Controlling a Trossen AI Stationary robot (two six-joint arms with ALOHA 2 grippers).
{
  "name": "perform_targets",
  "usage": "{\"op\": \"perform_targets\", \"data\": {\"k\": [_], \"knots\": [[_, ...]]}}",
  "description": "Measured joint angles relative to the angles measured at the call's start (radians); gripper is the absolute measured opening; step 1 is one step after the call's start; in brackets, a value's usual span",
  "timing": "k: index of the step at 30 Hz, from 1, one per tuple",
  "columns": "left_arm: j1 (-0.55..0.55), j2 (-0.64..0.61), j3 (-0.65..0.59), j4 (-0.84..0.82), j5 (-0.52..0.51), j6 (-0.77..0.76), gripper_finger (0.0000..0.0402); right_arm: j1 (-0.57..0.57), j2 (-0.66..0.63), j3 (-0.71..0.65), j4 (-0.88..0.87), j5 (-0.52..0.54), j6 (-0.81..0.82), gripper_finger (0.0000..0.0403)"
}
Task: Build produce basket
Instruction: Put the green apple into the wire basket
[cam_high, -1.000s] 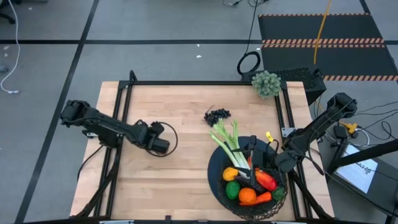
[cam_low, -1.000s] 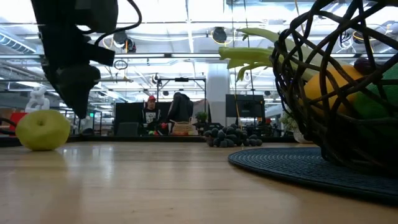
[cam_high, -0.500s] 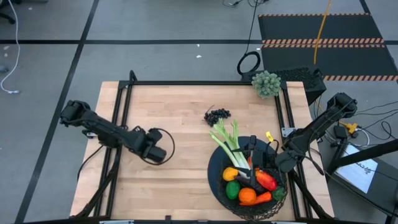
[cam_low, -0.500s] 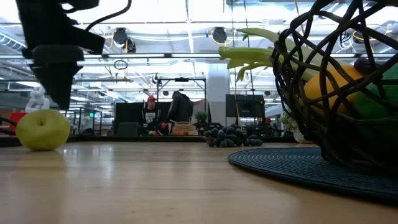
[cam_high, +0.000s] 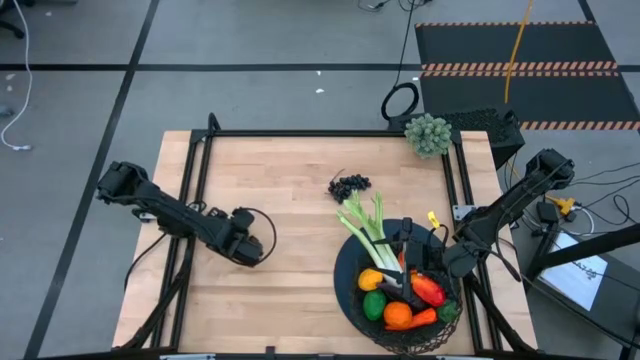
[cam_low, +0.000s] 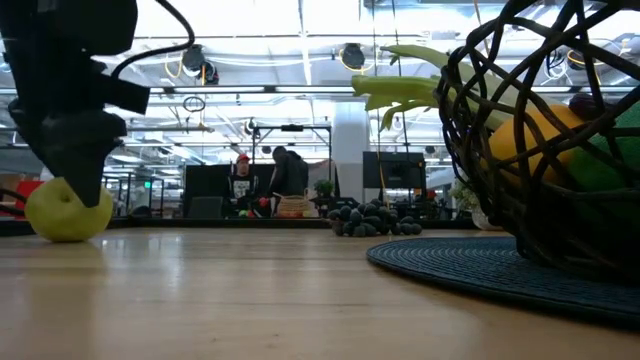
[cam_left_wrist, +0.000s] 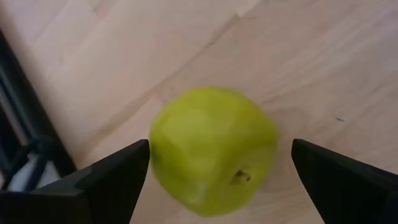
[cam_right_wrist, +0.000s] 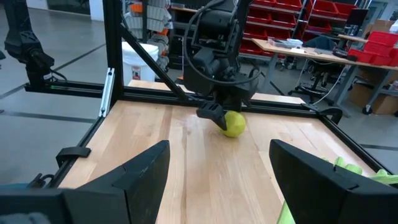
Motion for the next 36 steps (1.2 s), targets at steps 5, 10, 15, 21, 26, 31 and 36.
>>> {"op": "perform_targets", "data": {"k": [5, 10, 15, 21, 26, 31, 36], "knots": [[0.006, 0.0, -0.045, 0.043, -0.006, -0.024, 0.0394, 0.0, 0.0, 0.0, 0.0, 0.0, 0.0, 0.027], [0.015, 0.0, -0.063, 0.049, -0.002, -0.029, 0.0382, 0.0, 0.0, 0.0, 0.0, 0.0, 0.0, 0.027], [0.014, 0.0, -0.061, 0.067, -0.003, -0.014, 0.0332, 0.0, 0.0, 0.0, 0.0, 0.0, 0.0, 0.027], [0.011, -0.004, 0.02, 0.071, -0.001, 0.075, 0.0324, -0.004, 0.0, 0.0, 0.0, 0.0, -0.002, 0.027], [-0.029, -0.014, 0.208, 0.109, -0.083, 0.224, 0.0343, -0.025, 0.001, 0.0, 0.003, 0.0, 0.01, 0.027], [-0.081, -0.014, 0.387, 0.322, -0.161, 0.494, 0.0334, -0.042, 0.012, 0.0, 0.026, -0.012, 0.012, 0.027], [-0.102, -0.014, 0.456, 0.647, -0.161, 0.829, 0.0322, -0.027, 0.036, 0.0, 0.135, -0.027, -0.108, 0.027]]}}
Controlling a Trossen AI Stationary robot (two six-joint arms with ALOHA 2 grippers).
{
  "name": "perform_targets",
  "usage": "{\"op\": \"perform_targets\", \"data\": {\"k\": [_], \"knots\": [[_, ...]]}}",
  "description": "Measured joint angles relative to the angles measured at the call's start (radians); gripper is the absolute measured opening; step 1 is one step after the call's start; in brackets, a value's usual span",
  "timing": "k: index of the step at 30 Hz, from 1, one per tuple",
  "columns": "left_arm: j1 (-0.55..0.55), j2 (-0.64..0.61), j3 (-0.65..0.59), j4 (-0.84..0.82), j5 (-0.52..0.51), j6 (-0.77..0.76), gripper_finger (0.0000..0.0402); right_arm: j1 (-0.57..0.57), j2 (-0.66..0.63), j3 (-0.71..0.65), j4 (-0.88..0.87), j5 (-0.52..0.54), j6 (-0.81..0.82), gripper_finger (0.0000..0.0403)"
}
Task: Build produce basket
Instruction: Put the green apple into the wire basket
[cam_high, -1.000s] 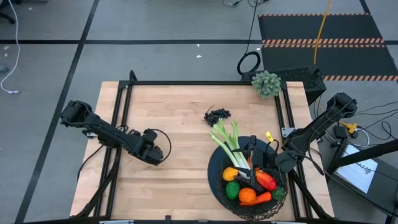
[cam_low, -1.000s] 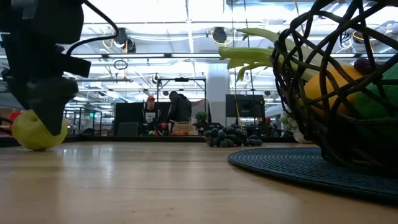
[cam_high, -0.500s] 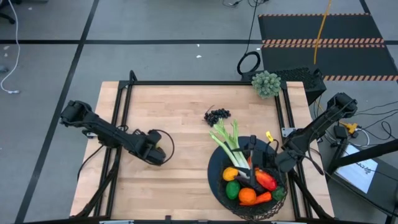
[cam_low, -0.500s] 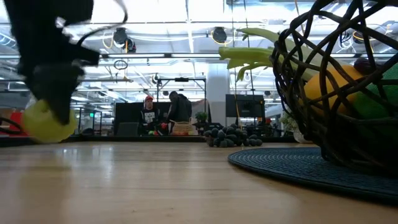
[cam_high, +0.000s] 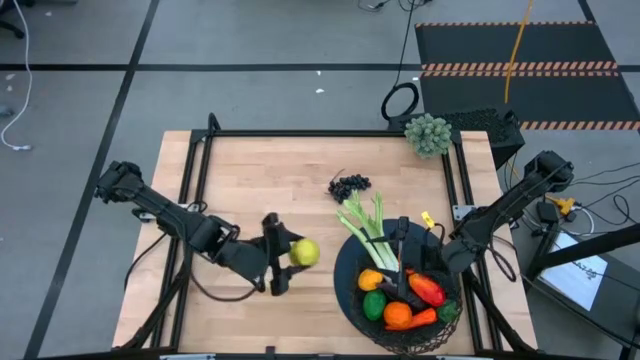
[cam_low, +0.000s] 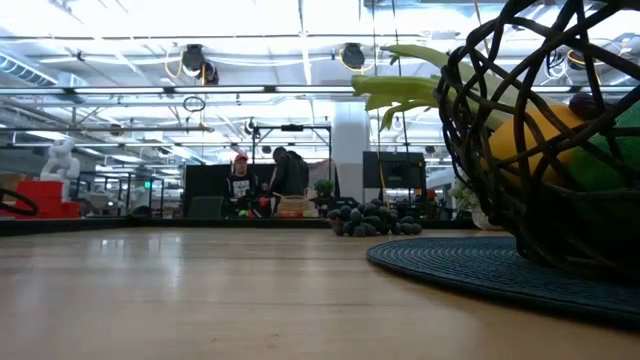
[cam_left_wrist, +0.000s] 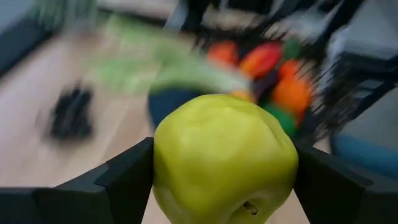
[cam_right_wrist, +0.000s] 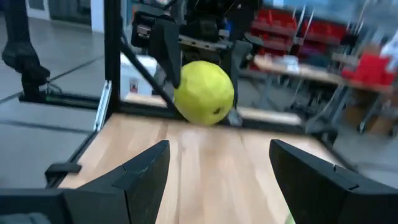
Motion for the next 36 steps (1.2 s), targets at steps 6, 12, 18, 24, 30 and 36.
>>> {"op": "perform_targets", "data": {"k": [6, 12, 18, 24, 30, 36], "knots": [[0.02, 0.001, 0.003, 0.321, 0.107, 0.285, 0.0336, 0.046, 0.096, 0.001, 0.277, -0.053, -0.345, 0.0301], [0.075, 0.006, 0.003, 0.476, 0.27, 0.363, 0.0338, 0.067, 0.202, 0.104, 0.34, -0.05, -0.583, 0.0358], [0.103, 0.093, 0.004, 0.593, 0.345, 0.373, 0.0339, 0.076, 0.289, 0.195, 0.328, -0.022, -0.709, 0.0397], [0.111, 0.142, 0.004, 0.645, 0.373, 0.368, 0.0339, 0.106, 0.304, 0.212, 0.321, 0.088, -0.81, 0.0396], [0.114, 0.142, 0.003, 0.66, 0.384, 0.346, 0.0339, 0.104, 0.304, 0.214, 0.326, 0.122, -0.835, 0.04], [0.118, 0.164, 0.003, 0.685, 0.406, 0.345, 0.0339, 0.081, 0.305, 0.214, 0.323, 0.115, -0.811, 0.04]]}}
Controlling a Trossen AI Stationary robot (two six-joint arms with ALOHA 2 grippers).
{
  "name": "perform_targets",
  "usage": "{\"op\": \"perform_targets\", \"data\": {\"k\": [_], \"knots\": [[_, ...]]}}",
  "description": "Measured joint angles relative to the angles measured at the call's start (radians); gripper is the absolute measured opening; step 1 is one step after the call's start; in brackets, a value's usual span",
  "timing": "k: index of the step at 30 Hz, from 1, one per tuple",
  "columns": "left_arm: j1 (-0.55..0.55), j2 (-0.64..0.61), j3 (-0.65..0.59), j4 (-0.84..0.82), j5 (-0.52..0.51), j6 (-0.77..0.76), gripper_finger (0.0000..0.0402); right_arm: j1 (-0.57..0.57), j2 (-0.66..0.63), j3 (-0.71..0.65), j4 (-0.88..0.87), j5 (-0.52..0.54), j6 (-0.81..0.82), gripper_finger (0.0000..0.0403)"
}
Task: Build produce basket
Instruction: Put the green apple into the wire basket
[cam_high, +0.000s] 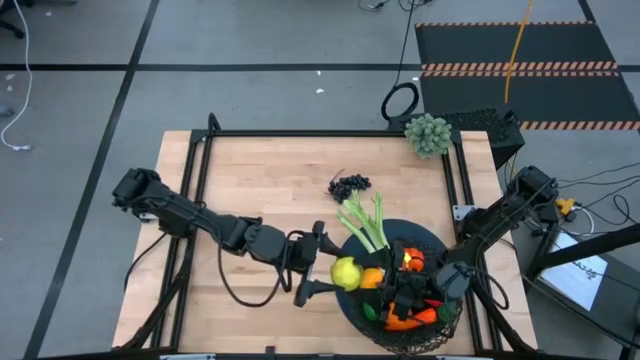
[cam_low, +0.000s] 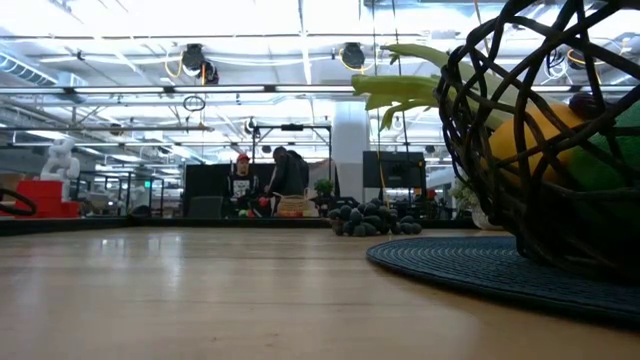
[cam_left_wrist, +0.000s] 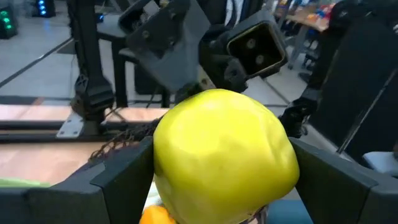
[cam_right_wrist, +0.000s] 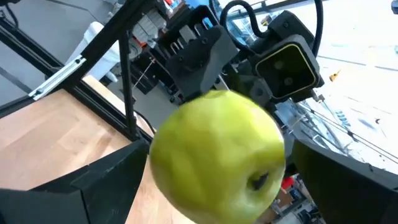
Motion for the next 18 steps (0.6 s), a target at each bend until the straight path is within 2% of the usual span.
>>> {"op": "perform_targets", "data": {"k": [7, 9, 18], "knots": [[0.021, 0.069, 0.002, 0.148, 0.102, -0.024, 0.034, -0.016, 0.001, -0.002, -0.024, -0.038, 0.073, 0.04], [0.027, 0.073, 0.001, 0.145, 0.118, -0.031, 0.034, -0.017, 0.002, -0.002, -0.034, -0.058, 0.084, 0.0398], [0.033, 0.073, 0.001, 0.142, 0.116, -0.044, 0.034, -0.017, 0.0, -0.002, -0.03, -0.06, 0.114, 0.0363]]}}
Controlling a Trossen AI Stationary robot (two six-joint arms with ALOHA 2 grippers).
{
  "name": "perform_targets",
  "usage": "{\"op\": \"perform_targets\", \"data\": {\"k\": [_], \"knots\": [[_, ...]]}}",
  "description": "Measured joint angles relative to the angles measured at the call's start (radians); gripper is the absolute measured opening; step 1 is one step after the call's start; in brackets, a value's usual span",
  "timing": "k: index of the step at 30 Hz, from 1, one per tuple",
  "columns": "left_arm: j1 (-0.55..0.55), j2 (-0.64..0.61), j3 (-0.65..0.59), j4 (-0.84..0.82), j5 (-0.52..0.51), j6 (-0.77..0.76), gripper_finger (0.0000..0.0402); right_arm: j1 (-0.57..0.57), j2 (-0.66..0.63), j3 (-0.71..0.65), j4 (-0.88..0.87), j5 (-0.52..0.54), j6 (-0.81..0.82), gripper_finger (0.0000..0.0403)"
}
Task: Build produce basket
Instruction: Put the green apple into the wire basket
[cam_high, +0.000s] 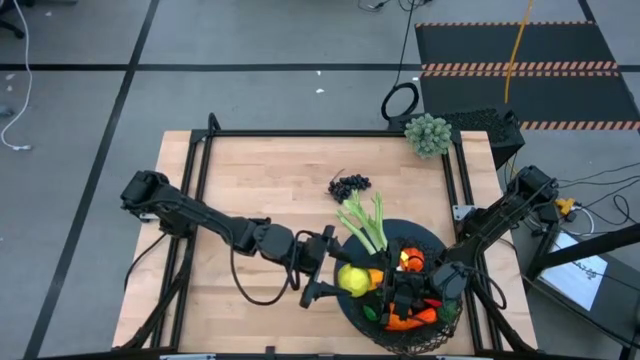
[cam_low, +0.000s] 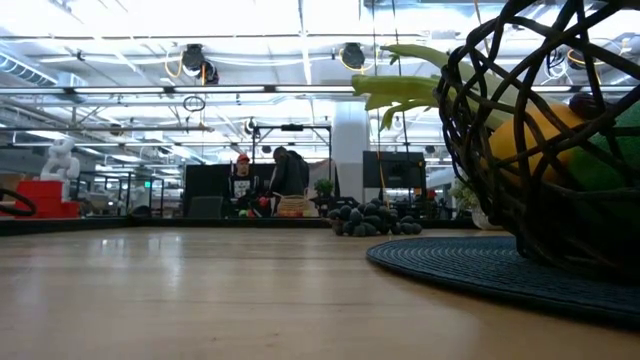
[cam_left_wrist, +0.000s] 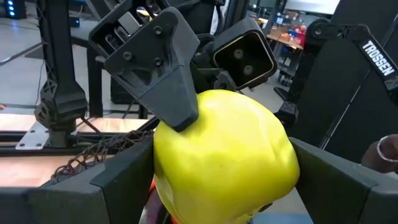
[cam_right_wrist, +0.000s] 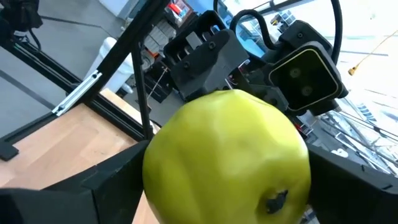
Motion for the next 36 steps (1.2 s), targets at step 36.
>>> {"op": "perform_targets", "data": {"k": [36], "knots": [[-0.038, -0.238, 0.0, -0.542, -0.479, 0.06, 0.0379, 0.052, -0.188, 0.0, -0.754, -0.065, 1.084, 0.0359]]}}
